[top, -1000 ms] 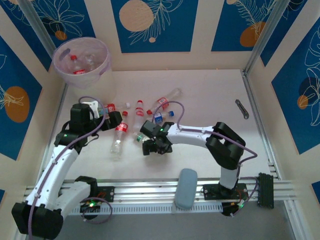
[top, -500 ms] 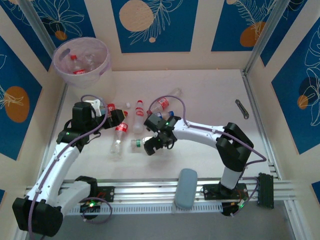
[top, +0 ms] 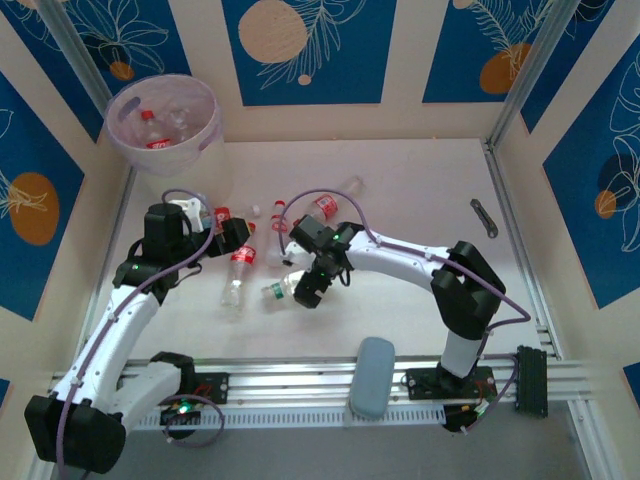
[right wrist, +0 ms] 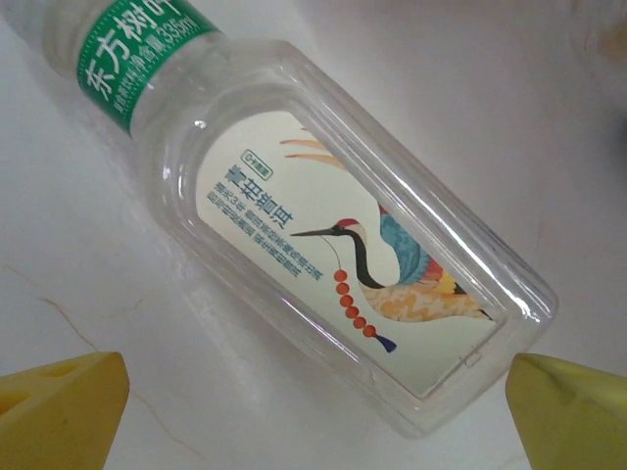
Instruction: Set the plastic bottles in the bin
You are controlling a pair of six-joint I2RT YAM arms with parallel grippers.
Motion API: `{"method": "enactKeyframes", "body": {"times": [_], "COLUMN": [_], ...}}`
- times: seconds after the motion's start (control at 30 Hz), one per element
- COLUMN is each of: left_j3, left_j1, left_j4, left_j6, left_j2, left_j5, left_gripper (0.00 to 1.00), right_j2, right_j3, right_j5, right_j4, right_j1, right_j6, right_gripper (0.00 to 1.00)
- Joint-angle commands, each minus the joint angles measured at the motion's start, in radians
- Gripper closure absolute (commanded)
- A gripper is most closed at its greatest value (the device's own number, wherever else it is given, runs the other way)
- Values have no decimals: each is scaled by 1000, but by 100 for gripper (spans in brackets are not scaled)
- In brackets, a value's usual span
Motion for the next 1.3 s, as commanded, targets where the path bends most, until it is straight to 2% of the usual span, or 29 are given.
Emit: {"method": "enactKeyframes", "body": {"times": [0.0, 0.1, 0.2, 0.37, 0.67, 1.17, 1.27], "left_j3": [-9, -7, -3, -6, 3, -14, -22], "left_j1": [-8, -8, -8, -8, -7, -8, -7], "left_j4": [9, 8, 4, 5, -10, 8, 17], "left_j6": [4, 5, 9, 10, 22, 22, 19], "left_j2": [-10, -10, -8, -1, -3, 10, 10], "left_j5": [23, 23, 19, 25, 24, 23, 22], "left_gripper": [0, 0, 0, 0, 0, 0, 0], "right_j2": [-14, 5, 35, 108, 139, 36, 23], "right_j3": [15, 54, 83, 145, 151, -11, -30], "right_j5": [-63, -129, -140, -231, -296, -259, -216], "right_j4": [74, 82, 91, 84, 37, 5, 28], "right_j1": [-26, -59, -65, -89, -106, -58, -37], "right_j6": [-187, -195, -214, -169, -139, -68, -39], "right_gripper": [1, 1, 1, 1, 1, 1, 0]}}
